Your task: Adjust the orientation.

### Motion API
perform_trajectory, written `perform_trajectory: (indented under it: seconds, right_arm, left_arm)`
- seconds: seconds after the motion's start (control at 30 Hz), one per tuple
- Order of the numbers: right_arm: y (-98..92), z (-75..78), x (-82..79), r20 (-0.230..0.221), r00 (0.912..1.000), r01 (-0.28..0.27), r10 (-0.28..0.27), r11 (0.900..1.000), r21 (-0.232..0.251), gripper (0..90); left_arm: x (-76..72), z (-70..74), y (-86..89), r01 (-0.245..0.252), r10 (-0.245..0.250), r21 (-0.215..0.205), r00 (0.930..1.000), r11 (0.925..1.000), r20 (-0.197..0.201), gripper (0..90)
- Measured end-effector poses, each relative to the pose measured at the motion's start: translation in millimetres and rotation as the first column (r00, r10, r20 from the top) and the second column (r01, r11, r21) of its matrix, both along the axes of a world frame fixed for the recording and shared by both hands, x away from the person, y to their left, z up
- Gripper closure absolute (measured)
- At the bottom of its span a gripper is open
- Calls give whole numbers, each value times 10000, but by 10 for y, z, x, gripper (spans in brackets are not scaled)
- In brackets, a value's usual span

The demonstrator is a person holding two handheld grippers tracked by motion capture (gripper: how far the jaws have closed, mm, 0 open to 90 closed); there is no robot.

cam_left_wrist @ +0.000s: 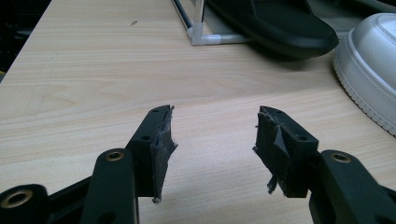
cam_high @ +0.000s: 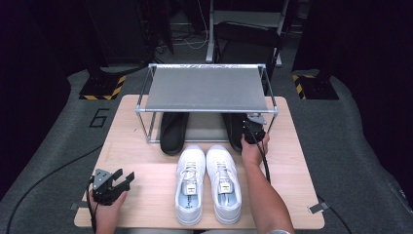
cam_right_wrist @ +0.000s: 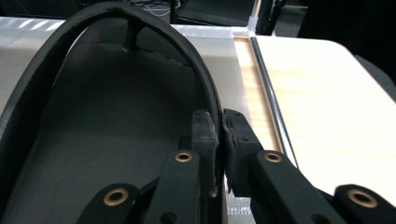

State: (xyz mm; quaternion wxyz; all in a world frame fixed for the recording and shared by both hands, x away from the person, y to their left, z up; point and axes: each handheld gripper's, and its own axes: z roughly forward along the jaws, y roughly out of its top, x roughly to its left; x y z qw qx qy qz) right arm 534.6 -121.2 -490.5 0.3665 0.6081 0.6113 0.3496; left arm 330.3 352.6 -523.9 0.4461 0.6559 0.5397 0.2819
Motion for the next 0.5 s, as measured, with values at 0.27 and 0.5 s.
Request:
perform_trajectory:
  seconds: [0.27, 0.5]
  right_arm:
    - [-55, -49, 87, 25, 9995, 309, -308, 9986, -440, 834]
    - [-40, -73, 127, -152, 9970, 757, -762, 9967, -307, 828]
  left_arm:
    - [-4, 0, 2, 166, -166, 21, 9998, 9999, -106, 456]
    - [-14, -4, -7, 170, -170, 44, 9998, 9998, -141, 457]
